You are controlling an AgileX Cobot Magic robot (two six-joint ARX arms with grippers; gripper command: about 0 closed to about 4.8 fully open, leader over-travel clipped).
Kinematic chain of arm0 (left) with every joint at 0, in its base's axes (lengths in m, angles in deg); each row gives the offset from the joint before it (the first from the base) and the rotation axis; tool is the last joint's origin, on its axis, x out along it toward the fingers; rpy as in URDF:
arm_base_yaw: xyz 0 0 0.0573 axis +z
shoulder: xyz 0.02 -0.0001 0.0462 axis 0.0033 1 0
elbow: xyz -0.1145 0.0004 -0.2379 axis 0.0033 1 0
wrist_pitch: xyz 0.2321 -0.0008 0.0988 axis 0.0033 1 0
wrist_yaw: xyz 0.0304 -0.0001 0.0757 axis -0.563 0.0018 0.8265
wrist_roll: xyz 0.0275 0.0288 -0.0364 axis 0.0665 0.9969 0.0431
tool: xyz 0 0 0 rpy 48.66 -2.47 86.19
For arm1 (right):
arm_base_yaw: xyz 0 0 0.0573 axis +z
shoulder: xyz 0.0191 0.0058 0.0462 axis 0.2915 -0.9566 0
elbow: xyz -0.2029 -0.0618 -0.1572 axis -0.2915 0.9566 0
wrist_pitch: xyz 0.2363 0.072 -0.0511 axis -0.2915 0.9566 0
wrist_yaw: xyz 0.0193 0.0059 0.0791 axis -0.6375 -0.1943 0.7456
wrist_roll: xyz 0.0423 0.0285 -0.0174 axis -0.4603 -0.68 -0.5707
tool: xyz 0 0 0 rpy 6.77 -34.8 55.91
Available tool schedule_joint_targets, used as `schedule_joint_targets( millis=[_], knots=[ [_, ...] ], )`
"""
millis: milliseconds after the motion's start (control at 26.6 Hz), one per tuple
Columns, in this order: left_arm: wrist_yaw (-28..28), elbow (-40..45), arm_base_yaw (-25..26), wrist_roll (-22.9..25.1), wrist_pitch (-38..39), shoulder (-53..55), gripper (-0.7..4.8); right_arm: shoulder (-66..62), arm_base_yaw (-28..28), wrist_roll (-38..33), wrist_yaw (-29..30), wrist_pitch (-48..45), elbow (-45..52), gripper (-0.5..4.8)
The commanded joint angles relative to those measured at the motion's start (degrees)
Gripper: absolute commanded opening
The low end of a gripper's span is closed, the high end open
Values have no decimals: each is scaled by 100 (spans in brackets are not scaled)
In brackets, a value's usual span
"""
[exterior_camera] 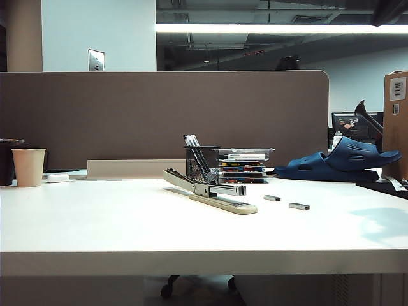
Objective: Pick up a set of staples and put them into the open stapler.
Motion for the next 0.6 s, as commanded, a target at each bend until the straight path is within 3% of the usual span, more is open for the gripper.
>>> schedule_joint_targets(
  millis=[38, 113, 301, 489, 601],
  knots=[
    [-37, -37, 4, -17, -63, 7, -5, -297, 157, 396, -42, -11, -26, -5],
    [-37, -37, 7, 0, -61, 9, -5, -723, 380, 501, -354, -208, -26, 10],
    [-280, -46, 0, 33, -66, 260, -5, -1523, 494, 754, -402, -629, -26, 87],
    [-383, -326, 2, 713, 35, 977, -5, -2159, 573, 1051, -422, -1113, -28, 171],
    [-380, -428, 0, 890, 20, 1303, -5, -2363, 605, 1051, -450, -1266, -35, 233]
  ],
)
